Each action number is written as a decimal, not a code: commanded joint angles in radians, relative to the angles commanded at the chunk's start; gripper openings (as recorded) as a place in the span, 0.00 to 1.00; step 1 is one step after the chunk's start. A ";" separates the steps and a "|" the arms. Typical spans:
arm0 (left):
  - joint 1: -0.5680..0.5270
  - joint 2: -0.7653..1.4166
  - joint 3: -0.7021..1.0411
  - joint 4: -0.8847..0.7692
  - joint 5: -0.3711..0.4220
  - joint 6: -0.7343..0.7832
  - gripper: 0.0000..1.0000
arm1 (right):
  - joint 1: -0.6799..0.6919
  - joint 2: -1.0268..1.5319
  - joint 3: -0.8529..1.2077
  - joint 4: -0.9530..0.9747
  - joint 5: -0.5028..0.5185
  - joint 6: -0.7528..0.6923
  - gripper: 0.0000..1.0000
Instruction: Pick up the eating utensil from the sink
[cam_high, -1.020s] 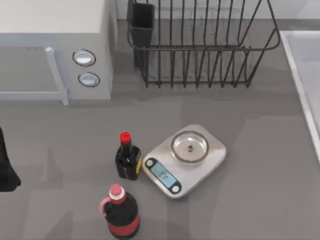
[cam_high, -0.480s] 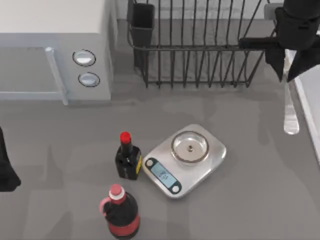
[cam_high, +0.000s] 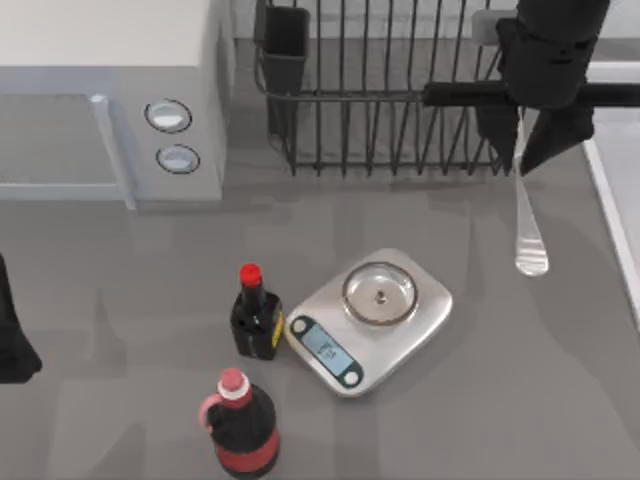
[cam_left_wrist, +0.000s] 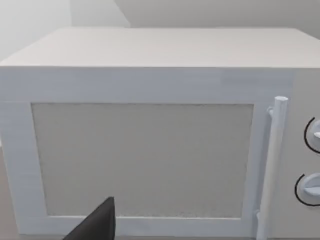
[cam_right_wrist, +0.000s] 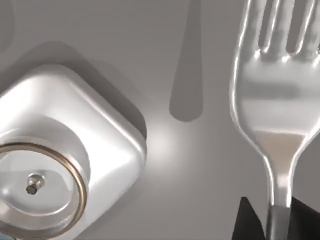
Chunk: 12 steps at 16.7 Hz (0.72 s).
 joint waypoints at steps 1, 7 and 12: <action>0.000 0.000 0.000 0.000 0.000 0.000 1.00 | 0.001 -0.001 -0.013 0.013 -0.001 -0.001 0.00; 0.000 0.000 0.000 0.000 0.000 0.000 1.00 | 0.014 -0.003 -0.275 0.281 -0.015 -0.007 0.00; 0.000 0.000 0.000 0.000 0.000 0.000 1.00 | 0.024 0.002 -0.419 0.426 -0.025 -0.010 0.00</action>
